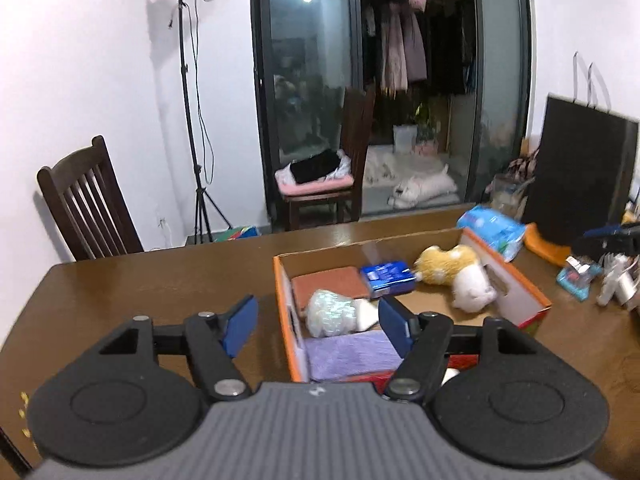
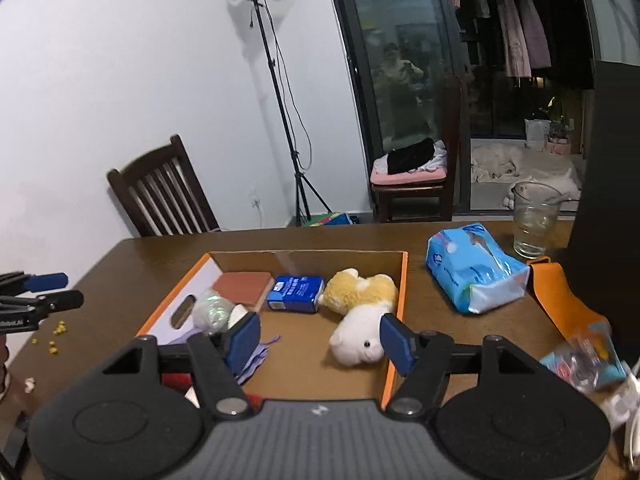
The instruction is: Organize soft objects
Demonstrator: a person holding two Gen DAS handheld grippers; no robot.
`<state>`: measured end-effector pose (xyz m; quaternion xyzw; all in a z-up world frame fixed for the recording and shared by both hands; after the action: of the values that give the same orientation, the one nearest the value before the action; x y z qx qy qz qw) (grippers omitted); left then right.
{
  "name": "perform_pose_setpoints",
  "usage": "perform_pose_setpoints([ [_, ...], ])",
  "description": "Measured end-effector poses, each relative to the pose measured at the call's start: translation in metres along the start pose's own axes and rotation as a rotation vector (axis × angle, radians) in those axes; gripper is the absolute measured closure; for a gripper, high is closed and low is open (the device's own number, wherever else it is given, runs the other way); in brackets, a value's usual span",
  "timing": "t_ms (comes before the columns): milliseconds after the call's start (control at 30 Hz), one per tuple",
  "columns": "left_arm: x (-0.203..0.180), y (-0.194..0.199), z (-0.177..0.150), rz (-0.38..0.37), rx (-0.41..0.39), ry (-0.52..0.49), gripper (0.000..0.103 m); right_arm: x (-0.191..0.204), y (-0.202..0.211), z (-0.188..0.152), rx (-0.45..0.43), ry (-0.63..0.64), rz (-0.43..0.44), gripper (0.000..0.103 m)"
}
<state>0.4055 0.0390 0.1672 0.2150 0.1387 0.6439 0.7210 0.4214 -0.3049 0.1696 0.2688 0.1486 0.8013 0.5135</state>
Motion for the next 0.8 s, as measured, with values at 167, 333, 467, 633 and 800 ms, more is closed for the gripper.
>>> perform_pose_setpoints([
  [167,-0.029,0.051,-0.046,0.009,-0.112,0.029,0.022,0.018,0.033,-0.042,-0.074,0.067,0.031,0.033],
  [333,-0.069,0.085,-0.122,-0.058,-0.088,0.106,0.021,0.036,0.047,-0.123,-0.062,0.127,0.071,0.033],
  [467,-0.092,0.102,-0.173,-0.033,-0.029,0.102,0.019,0.028,0.055,-0.193,-0.055,0.03,0.108,0.031],
  [633,-0.111,0.09,-0.188,-0.091,0.058,0.114,0.019,0.008,0.062,-0.231,-0.034,-0.099,0.107,0.031],
  [800,-0.124,0.052,-0.174,-0.133,0.069,0.235,0.02,0.001,0.037,-0.203,-0.059,-0.104,0.129,0.032],
])
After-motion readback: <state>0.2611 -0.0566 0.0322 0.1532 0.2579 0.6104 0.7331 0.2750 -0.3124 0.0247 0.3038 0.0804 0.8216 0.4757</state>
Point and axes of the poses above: each gripper's, at about its wrist camera, not at the fingertips, and y roughly against the way its jaws point, x to its left, z to its top, the point moved 5 cm from there along -y, roughly the way its jaws point, and after that the axes turned 6 degrees about z, right-handed, at the moved point
